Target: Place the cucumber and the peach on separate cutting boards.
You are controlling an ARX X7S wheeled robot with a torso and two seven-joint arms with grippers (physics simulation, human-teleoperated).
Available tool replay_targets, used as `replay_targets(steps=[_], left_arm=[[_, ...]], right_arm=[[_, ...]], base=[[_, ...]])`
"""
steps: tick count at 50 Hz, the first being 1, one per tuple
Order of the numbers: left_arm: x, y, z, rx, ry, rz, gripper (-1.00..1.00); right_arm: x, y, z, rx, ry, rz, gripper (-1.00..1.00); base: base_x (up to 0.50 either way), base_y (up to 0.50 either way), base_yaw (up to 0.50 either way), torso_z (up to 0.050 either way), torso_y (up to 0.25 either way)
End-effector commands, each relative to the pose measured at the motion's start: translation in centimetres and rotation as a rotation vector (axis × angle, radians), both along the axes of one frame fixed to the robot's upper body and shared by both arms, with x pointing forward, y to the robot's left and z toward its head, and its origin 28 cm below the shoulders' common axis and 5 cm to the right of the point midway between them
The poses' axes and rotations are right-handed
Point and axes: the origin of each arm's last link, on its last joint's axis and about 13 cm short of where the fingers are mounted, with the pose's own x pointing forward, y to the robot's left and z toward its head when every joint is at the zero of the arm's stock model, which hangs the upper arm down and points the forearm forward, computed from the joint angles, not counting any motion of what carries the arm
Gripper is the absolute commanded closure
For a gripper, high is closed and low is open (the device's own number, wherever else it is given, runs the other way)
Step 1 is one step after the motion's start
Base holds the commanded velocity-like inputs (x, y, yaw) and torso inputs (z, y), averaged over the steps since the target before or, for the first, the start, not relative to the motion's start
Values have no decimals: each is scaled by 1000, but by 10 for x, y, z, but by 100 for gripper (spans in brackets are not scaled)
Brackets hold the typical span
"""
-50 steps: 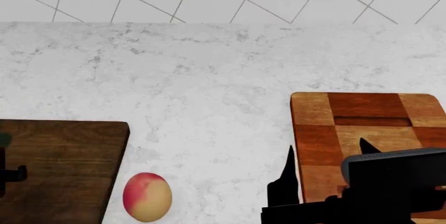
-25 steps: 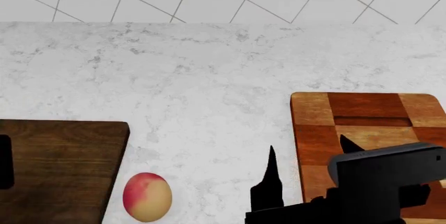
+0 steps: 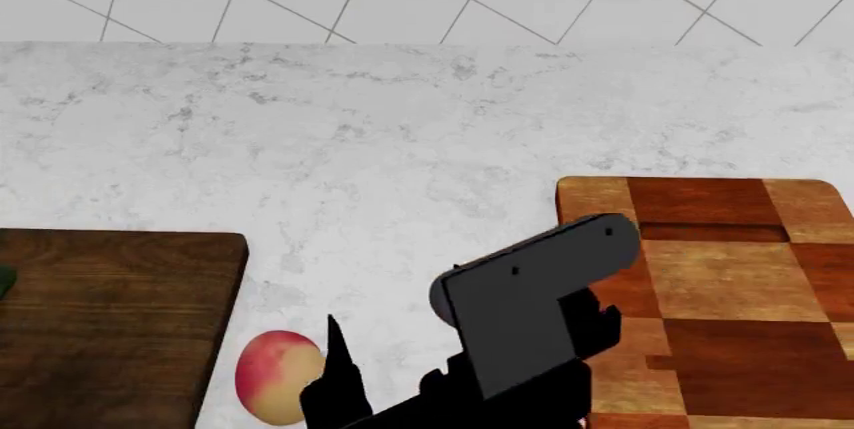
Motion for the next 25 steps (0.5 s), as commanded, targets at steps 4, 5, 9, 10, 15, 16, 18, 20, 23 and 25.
replay_targets(steps=[4,5,9,10,15,16,18,20,23,25], left_arm=[[-2,-1,-1,-53,-34,-31,-100],[-2,-1,-1,-51,-29,-32,-100],[0,-1,-2,-56,-19,-34,-100],[0,-1,-2,-56,-19,-34,-100],[-1,-3,-2,-52,-13,-45,-100],[-1,-2,-2,-50,-14,-44,-100],[-2,-2,-1,-50,-15,-43,-100],[-2,-1,-2,-50,-15,-43,-100],[-3,-1,-1,-51,-16,-44,-100],[-3,0,-1,-50,-16,-46,-100]], right_arm=[[12,26,-3,-30,118,87,-100],[12,27,-3,-28,124,95,-100],[12,32,-7,-38,140,129,-100],[11,33,-8,-44,144,140,-100],[20,39,-12,-75,155,171,-100],[23,39,-13,-79,156,171,-100],[28,41,-16,-84,165,174,-100],[32,43,-18,-88,171,179,-100],[37,46,-23,-110,157,179,-100],[41,46,-25,-113,162,177,-100]], base=[[0,0,0,0,0],[0,0,0,0,0],[0,0,-1,0,0],[0,0,0,0,0],[0,0,0,0,0],[0,0,0,0,0],[0,0,0,0,0],[0,0,0,0,0],[0,0,0,0,0],[0,0,0,0,0]])
